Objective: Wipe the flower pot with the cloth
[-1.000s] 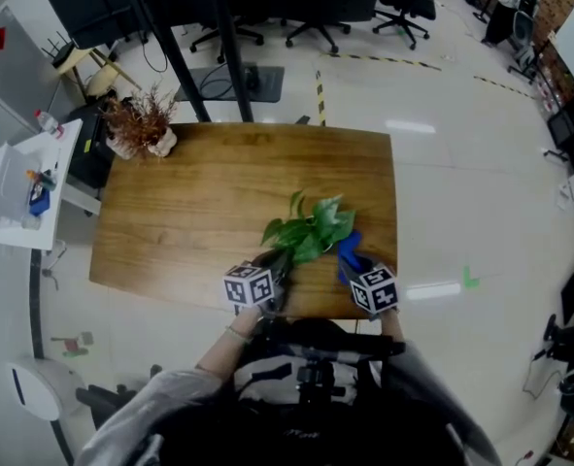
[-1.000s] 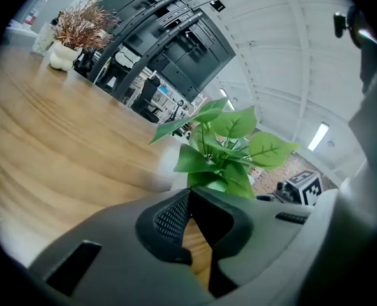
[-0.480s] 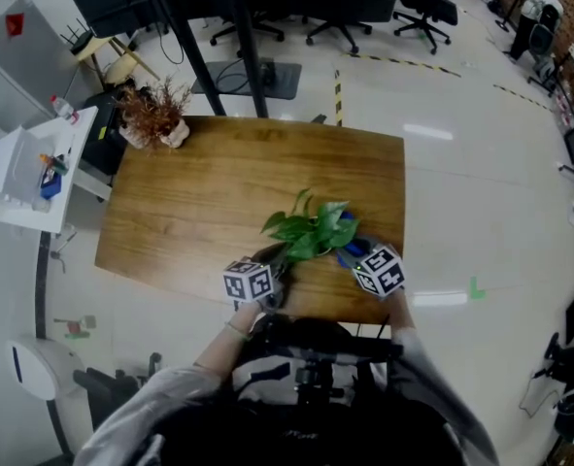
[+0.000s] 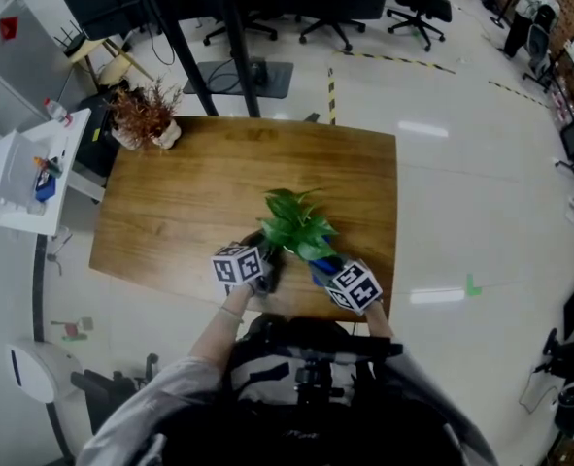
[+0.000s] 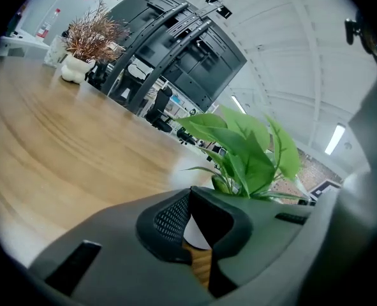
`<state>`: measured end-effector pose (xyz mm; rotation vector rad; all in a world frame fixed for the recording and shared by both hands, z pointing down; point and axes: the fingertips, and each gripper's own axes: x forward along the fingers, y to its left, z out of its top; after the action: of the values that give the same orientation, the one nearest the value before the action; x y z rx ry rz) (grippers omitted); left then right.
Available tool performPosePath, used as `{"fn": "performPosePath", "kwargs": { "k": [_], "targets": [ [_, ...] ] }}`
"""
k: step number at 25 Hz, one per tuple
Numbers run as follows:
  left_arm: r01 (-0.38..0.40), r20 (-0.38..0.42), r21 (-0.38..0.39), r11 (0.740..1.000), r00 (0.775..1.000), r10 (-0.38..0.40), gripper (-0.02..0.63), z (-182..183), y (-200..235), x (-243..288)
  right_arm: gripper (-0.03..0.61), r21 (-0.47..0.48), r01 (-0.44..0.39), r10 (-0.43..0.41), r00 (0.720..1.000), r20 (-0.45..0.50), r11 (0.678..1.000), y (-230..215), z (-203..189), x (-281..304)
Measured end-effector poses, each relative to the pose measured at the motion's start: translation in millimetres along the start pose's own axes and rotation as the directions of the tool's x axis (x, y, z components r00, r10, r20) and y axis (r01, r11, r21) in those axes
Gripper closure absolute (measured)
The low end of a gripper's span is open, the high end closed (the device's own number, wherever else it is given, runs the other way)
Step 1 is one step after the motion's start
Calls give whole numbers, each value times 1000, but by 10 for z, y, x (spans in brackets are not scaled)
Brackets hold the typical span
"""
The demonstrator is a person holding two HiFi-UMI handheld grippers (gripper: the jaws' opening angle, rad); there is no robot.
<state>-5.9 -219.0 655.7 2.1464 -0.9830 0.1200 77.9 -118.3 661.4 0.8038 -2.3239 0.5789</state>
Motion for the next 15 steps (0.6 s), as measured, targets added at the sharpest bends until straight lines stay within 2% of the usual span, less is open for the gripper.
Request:
{"fn": "performPosePath", "kwargs": {
  "k": [5,9,15],
  "targets": [
    [-2,-18,25,1000,1000,2,609,-17,7,4,518,-5,-24,23,998,-62,1000,123,-162,166],
    [1,-10,12,1000,1000,-1,609,-106,-49,-100,518,35,-22,23,998,-51,999,103,-194,169],
    [24,-6,-9,1000,1000,-24,609,-285,-235,-270,518,55,76,-76,997,-10,996,-172,-164,-152]
  ]
}}
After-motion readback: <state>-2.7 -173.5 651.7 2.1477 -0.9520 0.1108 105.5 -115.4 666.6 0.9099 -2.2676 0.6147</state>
